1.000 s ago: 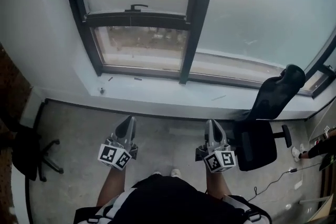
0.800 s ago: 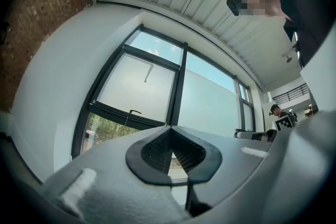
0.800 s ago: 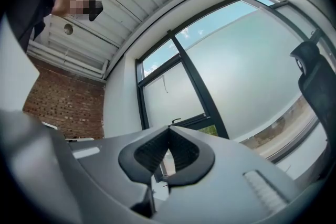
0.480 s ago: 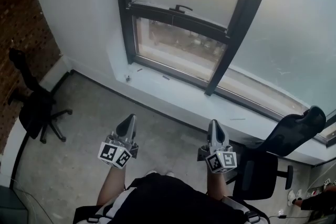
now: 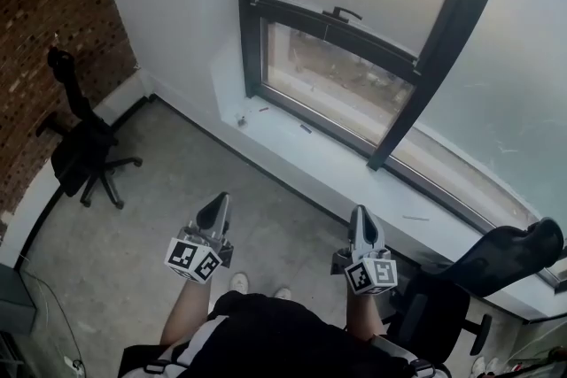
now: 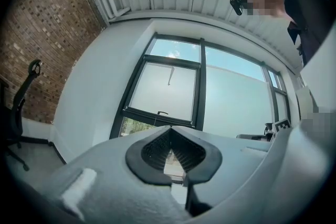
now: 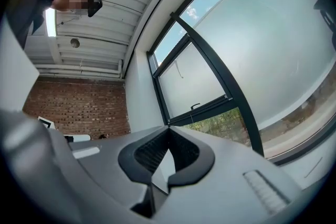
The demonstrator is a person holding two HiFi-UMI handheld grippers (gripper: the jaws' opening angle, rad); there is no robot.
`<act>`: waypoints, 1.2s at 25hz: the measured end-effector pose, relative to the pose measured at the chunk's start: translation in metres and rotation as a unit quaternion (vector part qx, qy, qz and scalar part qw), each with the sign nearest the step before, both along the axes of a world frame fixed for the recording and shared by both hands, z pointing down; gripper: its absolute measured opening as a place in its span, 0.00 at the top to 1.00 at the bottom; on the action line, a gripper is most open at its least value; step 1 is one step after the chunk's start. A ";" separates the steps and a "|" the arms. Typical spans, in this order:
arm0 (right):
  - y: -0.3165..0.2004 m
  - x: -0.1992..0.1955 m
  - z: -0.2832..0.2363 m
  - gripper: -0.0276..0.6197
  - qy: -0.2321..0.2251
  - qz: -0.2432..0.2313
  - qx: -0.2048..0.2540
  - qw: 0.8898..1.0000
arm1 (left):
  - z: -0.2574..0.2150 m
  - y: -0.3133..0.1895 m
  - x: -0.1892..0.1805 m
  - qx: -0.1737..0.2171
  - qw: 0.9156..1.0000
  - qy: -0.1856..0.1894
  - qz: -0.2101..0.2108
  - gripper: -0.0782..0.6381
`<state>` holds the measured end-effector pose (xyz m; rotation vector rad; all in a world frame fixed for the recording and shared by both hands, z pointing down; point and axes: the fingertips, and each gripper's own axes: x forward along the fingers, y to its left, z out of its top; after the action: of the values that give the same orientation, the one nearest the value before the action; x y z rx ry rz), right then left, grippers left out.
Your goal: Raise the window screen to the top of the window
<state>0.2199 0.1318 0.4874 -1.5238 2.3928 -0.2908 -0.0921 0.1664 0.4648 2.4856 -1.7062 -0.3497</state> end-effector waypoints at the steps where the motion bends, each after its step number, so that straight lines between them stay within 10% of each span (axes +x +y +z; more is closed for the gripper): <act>1: -0.002 0.001 0.000 0.95 -0.005 0.000 0.001 1.000 | 0.000 0.000 0.003 -0.003 1.000 -0.002 0.003 0.89; 17: -0.071 -0.021 -0.005 0.95 0.000 0.056 0.003 0.998 | 0.010 -0.099 -0.009 0.007 0.996 0.015 0.082 0.89; 30: -0.175 -0.140 -0.018 0.95 0.018 0.052 0.015 0.998 | 0.013 -0.211 -0.116 0.009 0.995 0.017 0.102 0.89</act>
<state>0.0801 -0.0435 0.4694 -1.6453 2.3244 -0.2073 -0.2085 -0.0449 0.4776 2.6205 -1.4254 -0.3843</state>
